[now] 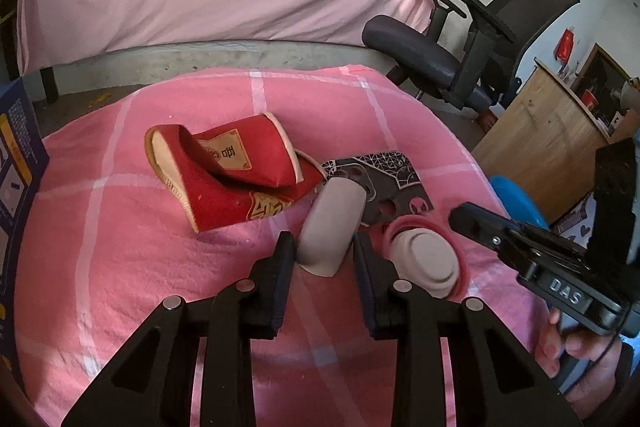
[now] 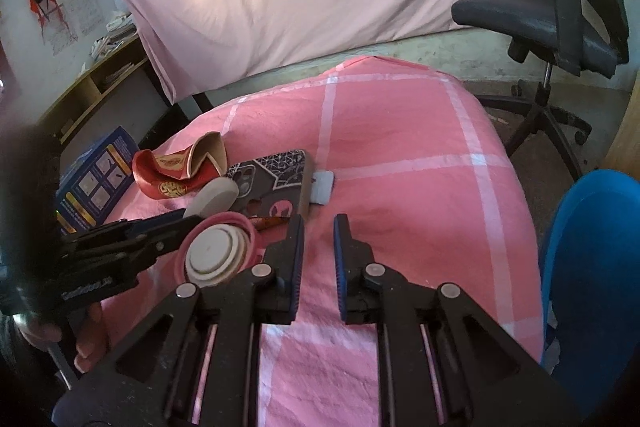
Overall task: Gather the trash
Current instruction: 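Grasp the white oval object with the left tool while the right grasps the pink tape roll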
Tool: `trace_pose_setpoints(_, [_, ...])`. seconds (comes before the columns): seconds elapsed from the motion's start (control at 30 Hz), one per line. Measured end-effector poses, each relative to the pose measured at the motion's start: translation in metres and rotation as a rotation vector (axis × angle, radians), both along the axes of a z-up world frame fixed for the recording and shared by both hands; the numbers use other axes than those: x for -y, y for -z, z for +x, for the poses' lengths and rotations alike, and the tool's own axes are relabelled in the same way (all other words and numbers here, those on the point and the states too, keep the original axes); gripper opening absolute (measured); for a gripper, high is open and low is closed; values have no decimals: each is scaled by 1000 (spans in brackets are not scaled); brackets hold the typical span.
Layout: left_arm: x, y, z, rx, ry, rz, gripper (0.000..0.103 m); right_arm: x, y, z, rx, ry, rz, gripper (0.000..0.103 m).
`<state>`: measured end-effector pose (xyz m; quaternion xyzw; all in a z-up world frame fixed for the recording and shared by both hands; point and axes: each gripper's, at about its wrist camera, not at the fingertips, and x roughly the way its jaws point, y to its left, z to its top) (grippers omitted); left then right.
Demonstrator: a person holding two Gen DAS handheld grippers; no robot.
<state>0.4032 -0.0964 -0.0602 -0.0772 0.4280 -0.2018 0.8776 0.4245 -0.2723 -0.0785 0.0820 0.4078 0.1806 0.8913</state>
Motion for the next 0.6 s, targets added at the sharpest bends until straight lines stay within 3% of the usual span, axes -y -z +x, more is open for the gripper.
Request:
trace_pose_setpoints(0.27, [-2,-1,-14,20,-37,44,25,2,-3,-7,20,-19,32,44])
trace_pose_setpoints(0.43, [-19,-3,-43,45,-107,78,25,-1,-9,-18,64,-63,50,71])
trace_pose_setpoints(0.6, [-42,-1,-68,36,-158,66,25,-15,-11,-26,71,-147,38,82])
